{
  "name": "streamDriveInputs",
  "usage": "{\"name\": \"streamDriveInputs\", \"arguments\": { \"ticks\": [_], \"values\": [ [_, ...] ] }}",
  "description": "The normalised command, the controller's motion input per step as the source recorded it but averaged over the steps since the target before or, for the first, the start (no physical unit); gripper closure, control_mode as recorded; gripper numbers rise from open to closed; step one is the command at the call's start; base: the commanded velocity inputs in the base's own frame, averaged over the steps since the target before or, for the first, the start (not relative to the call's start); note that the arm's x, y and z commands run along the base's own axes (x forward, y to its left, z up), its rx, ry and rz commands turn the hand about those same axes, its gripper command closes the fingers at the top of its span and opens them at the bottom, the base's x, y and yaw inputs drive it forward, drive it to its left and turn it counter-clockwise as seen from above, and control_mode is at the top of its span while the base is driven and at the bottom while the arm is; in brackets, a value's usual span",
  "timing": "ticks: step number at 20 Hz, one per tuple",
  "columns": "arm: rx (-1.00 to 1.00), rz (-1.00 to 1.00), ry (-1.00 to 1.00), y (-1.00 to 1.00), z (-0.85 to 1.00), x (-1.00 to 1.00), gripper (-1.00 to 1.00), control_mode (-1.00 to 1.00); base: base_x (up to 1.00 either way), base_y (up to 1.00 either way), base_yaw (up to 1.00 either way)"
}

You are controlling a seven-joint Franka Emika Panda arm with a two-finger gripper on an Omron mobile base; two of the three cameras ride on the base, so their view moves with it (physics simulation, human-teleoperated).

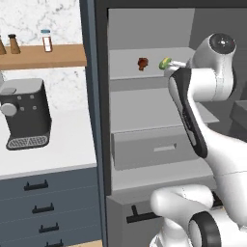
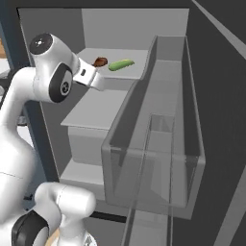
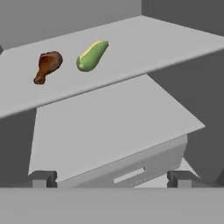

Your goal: Place one corn and one chicken drumstick in each tupperware on the nearby counter, to pack two identical lunches.

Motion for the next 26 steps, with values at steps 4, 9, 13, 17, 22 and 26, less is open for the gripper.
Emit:
{"name": "streamDriveInputs", "arguments": {
  "ticks": [4,9,13,17,22,26],
  "values": [
    [-0.08,0.00,-0.05,-0.19,-0.03,0.62,-1.00,-1.00,0.00,0.00,0.00],
    [0.00,0.00,0.06,-0.10,0.00,0.68,-1.00,-1.00,0.00,0.00,0.00],
    [0.00,0.00,0.14,0.00,0.00,0.79,-1.00,-1.00,0.00,0.00,0.00],
    [0.00,0.00,0.12,0.00,0.00,0.84,-1.00,-1.00,0.00,0.00,0.00],
    [0.00,0.00,0.00,0.00,-0.07,0.77,-1.00,-1.00,0.00,0.00,0.00],
    [0.00,0.00,-0.01,-0.07,-0.19,0.72,-1.00,-1.00,0.00,0.00,0.00]
  ]
}}
